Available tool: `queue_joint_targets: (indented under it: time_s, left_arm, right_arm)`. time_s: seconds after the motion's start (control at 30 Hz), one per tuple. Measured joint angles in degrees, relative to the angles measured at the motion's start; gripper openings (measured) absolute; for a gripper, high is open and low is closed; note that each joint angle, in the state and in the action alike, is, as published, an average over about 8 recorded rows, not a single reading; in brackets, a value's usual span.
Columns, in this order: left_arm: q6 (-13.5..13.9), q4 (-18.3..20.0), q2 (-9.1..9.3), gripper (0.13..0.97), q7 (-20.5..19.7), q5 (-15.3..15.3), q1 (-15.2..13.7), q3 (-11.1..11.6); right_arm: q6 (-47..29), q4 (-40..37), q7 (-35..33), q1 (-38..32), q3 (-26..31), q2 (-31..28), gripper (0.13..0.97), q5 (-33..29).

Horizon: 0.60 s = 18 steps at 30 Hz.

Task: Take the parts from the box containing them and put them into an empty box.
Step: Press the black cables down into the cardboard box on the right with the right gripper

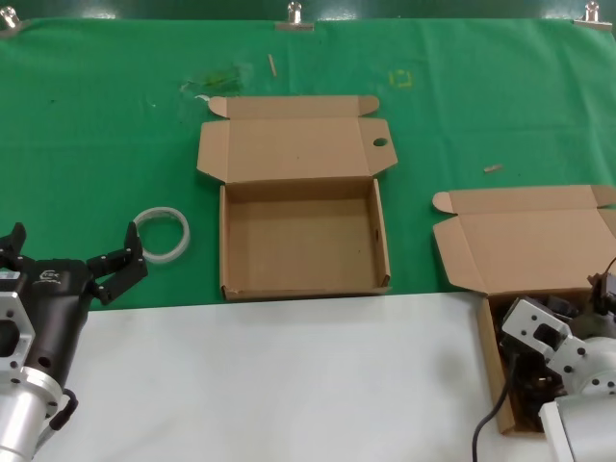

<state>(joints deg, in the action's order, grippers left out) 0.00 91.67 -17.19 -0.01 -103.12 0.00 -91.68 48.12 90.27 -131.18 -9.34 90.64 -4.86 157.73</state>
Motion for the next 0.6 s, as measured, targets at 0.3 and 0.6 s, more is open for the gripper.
queue_joint_targets:
  time_s: [0.3, 0.6]
  left_arm:
    - [0.0, 0.0, 0.00, 0.965, 0.0, 0.0, 0.0, 0.0]
    - [0.0, 0.0, 0.00, 0.965, 0.0, 0.0, 0.0, 0.0]
  right_arm:
    - [-0.7, -1.2, -0.2, -0.4, -0.4, 0.0, 0.656, 0.0]
    - [-0.3, -0.6, -0.9, 0.0, -1.6, 0.0, 0.538, 0.0]
